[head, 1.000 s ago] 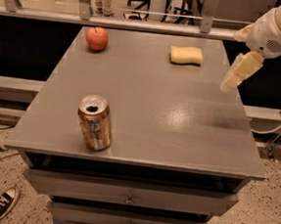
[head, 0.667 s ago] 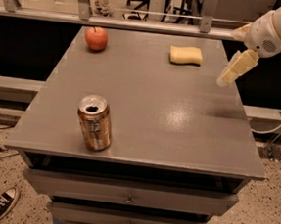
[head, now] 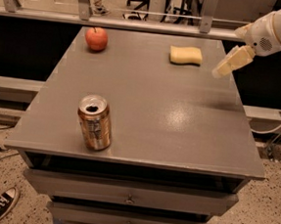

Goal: Move sponge near orange can

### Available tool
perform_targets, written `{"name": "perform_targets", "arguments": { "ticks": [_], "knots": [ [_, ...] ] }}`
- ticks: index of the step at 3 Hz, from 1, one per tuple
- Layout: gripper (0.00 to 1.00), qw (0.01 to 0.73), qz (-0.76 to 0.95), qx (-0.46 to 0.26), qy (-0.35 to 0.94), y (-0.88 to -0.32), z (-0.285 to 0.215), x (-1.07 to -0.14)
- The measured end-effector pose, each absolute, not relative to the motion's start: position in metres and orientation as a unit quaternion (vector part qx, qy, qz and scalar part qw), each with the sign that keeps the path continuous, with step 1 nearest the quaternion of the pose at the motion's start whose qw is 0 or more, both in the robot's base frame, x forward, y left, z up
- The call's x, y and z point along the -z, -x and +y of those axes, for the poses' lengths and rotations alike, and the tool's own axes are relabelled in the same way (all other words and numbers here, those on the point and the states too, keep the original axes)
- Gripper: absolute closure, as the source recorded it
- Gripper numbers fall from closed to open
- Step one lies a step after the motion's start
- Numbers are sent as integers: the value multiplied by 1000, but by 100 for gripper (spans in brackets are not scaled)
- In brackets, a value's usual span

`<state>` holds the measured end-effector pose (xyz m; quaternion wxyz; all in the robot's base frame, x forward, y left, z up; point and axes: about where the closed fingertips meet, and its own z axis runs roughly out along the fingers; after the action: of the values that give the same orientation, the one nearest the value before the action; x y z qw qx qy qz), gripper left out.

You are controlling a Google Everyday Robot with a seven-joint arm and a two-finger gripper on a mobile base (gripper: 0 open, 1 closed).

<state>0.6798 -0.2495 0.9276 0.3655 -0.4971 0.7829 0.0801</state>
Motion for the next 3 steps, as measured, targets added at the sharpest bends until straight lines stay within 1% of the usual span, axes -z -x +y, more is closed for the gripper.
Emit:
{"name": "perform_targets", "arguments": {
  "ticks": [1, 2, 3],
  "knots": [
    [0, 405, 795, -104, 439, -714, -252, -925],
    [0, 439, 795, -87, 409, -753, -240, -921],
    [0, 453, 794, -72, 399, -772, -227, -905]
  ]
}}
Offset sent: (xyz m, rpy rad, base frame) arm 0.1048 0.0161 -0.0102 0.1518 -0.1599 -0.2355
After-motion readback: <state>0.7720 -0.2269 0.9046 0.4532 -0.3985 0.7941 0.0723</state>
